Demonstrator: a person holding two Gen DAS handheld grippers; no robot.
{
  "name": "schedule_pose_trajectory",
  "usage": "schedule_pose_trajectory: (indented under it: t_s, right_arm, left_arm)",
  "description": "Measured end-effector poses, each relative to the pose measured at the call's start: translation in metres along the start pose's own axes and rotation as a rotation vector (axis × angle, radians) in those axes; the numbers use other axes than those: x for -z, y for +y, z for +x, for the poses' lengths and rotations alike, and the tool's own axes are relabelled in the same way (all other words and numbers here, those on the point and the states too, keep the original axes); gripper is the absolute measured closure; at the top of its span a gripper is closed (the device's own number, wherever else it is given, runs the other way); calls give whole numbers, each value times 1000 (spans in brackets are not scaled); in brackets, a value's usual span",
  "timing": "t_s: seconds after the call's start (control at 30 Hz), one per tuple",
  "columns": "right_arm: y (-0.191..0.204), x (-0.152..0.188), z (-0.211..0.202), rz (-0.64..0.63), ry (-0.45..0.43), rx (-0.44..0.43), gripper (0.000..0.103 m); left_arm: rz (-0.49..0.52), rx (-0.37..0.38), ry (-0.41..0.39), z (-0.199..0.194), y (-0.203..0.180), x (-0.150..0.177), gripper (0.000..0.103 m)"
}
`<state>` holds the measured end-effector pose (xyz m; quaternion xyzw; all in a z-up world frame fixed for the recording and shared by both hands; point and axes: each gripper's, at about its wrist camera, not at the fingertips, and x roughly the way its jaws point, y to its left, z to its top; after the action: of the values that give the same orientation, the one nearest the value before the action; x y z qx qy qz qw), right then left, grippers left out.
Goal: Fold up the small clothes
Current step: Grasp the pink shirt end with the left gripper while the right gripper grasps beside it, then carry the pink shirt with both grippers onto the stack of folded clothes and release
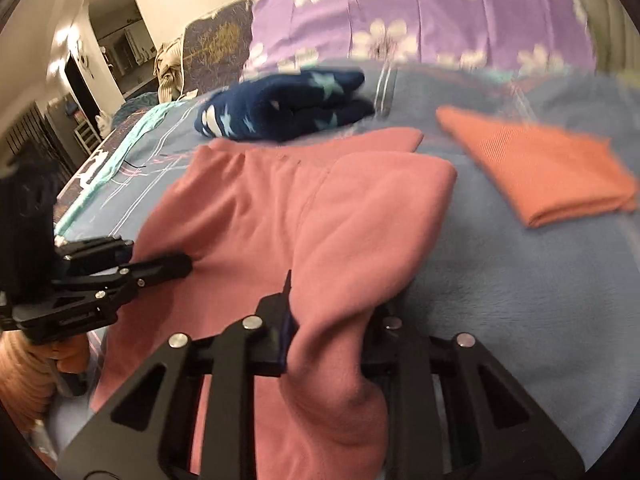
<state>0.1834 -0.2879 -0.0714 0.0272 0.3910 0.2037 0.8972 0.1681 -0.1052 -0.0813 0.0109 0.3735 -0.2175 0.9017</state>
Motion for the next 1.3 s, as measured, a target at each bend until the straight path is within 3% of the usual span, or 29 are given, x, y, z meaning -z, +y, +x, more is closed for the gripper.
schedule_pose_trajectory:
  t_s: [0.17,0.37,0.57,0.77,0.9,1.03,1.3]
  right_arm:
    - [11,-2,-70,-18,-142,61,80]
    - [21,11,-167,-81,-322,223,81]
    - [1,22,-236,-66,-425,368,81]
    - [-42,30,-279,-22,-480,522,81]
    - [-76,31,-297,6,-477,613,81]
    - [-120,18,-308,33,-468,761,81]
    - [-192,-8,-329,183,-476,883,81]
  left_arm:
    - [57,11,-95,-44,-33,-18,77]
    - [167,57,-216,-91,-99,-38,78]
    - [261,111,-272,-103,-165,-63,78]
    - [355,155,-290,-89,-234,-86,78]
    - [395,189,-290,-72,-272,-103,78]
    - [419,219,-265,-46,-316,-129,78]
    - [447,251,-238,2,-381,-178,78]
